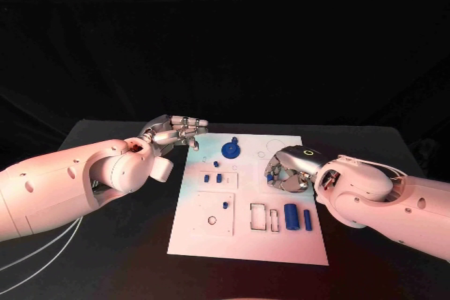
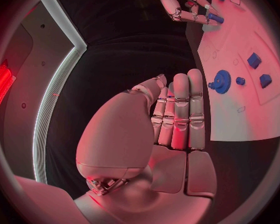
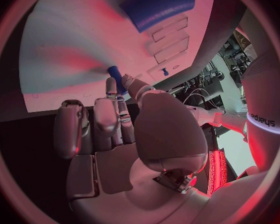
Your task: Assemble the parts on the task board
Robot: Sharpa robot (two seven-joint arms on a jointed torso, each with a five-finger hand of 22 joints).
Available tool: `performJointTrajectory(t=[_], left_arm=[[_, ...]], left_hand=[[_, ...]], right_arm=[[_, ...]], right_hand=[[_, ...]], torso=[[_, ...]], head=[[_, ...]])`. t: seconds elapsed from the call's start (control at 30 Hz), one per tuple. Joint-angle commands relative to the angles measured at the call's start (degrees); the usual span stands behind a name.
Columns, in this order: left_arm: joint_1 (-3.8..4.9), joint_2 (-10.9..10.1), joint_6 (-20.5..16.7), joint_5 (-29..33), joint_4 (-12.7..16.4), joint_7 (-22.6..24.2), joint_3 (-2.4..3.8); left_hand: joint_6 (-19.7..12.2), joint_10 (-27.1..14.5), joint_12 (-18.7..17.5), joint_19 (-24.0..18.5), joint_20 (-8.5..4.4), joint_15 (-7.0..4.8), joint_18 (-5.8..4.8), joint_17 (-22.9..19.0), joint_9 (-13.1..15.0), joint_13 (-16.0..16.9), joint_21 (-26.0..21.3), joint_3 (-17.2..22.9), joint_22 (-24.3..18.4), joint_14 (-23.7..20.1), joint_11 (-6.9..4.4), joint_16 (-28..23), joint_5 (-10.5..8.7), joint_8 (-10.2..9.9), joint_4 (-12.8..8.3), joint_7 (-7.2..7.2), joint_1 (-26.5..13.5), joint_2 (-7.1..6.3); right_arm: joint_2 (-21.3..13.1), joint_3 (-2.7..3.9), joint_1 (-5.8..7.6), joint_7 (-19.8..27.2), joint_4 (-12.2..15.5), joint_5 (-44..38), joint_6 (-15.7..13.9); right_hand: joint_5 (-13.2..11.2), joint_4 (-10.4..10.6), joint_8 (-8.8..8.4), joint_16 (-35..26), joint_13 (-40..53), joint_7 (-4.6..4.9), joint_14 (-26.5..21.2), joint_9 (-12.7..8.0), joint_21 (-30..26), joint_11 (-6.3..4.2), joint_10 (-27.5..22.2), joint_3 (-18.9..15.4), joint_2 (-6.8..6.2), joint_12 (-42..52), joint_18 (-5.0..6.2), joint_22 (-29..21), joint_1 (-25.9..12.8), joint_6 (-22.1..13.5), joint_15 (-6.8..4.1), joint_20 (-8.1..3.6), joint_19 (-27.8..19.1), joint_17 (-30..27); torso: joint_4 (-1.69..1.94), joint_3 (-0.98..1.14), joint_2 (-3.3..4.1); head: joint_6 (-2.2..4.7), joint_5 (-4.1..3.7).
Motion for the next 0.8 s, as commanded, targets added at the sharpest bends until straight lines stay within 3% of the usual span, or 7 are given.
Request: performJointTrajectory(t=[0.03, 0.27, 0.57, 0.77, 0.8], left_arm=[[0.03, 0.09, 1.04, -0.29, 0.05, 0.06, 0.03], [0.02, 0.24, 1.13, -0.31, -0.16, -0.06, -0.04], [-0.04, 0.55, 1.25, -0.31, -0.44, -0.07, -0.13], [-0.09, 0.70, 1.29, -0.31, -0.56, -0.03, -0.17], [-0.10, 0.71, 1.30, -0.31, -0.58, -0.03, -0.18]], left_hand=[[-0.45, -0.29, 0.26, -0.40, -0.03, 0.00, 0.83, -0.05, -0.06, 0.09, -0.30, -0.07, -0.08, -0.49, 0.04, -0.16, 0.17, -0.17, -0.32, 0.08, 0.20, 0.46], [-0.46, -0.33, 0.30, -0.39, -0.04, 0.00, 0.83, -0.07, -0.06, 0.11, -0.30, -0.06, -0.08, -0.52, 0.04, -0.16, 0.18, -0.15, -0.40, 0.09, 0.31, 0.53], [-0.50, -0.38, 0.31, -0.40, -0.04, 0.00, 0.83, -0.08, -0.07, 0.11, -0.31, -0.06, -0.08, -0.55, 0.06, -0.16, 0.18, -0.15, -0.43, 0.11, 0.34, 0.54], [-0.52, -0.40, 0.31, -0.40, -0.04, 0.01, 0.83, -0.09, -0.07, 0.11, -0.31, -0.07, -0.08, -0.56, 0.07, -0.17, 0.18, -0.15, -0.45, 0.11, 0.35, 0.54], [-0.52, -0.40, 0.31, -0.40, -0.04, 0.01, 0.83, -0.09, -0.07, 0.11, -0.31, -0.07, -0.08, -0.56, 0.07, -0.17, 0.18, -0.15, -0.45, 0.11, 0.35, 0.54]], right_arm=[[-0.36, 0.07, 0.03, 0.01, 0.45, 0.60, -1.51], [-1.81, 0.16, 0.64, 1.18, 2.52, 3.91, -3.57], [-3.60, 0.42, 2.27, 3.12, 7.16, 9.25, -6.50], [-3.43, 0.47, 2.60, 3.99, 9.51, 11.18, -7.18], [-3.14, 0.47, 2.55, 4.09, 9.80, 11.19, -7.26]], right_hand=[[-0.13, -0.06, 0.27, -0.14, -0.03, 0.04, 1.34, 0.61, -0.16, 0.06, -0.13, 0.32, 0.67, -0.05, -0.80, 3.45, 1.42, 0.16, -0.30, -0.42, -0.13, -0.24], [-0.02, -0.22, 0.23, -0.16, -0.07, 0.14, 1.31, 0.66, -0.20, 0.15, -0.35, 0.46, 0.58, -0.21, -0.81, 3.45, 1.59, 0.04, -0.24, -0.39, -0.14, -0.28], [0.21, -0.30, 0.23, -0.28, -0.07, 0.27, 1.27, 0.71, -0.35, 0.21, -0.38, 0.46, 0.42, -0.25, -0.78, 3.35, 1.62, 0.00, -0.19, -0.37, -0.20, -0.43], [0.61, -0.40, 0.26, -0.11, -0.05, 0.38, 1.30, 0.79, -0.27, 0.27, -0.36, 0.49, 0.32, -0.27, -0.81, 3.44, 1.68, 0.00, -0.14, -0.33, -0.16, -0.26], [0.67, -0.41, 0.26, -0.09, -0.05, 0.39, 1.30, 0.80, -0.25, 0.28, -0.36, 0.50, 0.31, -0.27, -0.81, 3.46, 1.68, 0.00, -0.13, -0.32, -0.15, -0.24]], torso=[[-0.02, 0.04, 0.01], [-0.03, 0.02, -0.14], [0.04, -0.04, -0.08], [0.08, -0.06, -0.03], [0.07, -0.05, -0.01]], head=[[0.00, 0.04], [0.08, -0.06], [0.25, -0.10], [0.46, 0.24], [0.17, 0.36]])
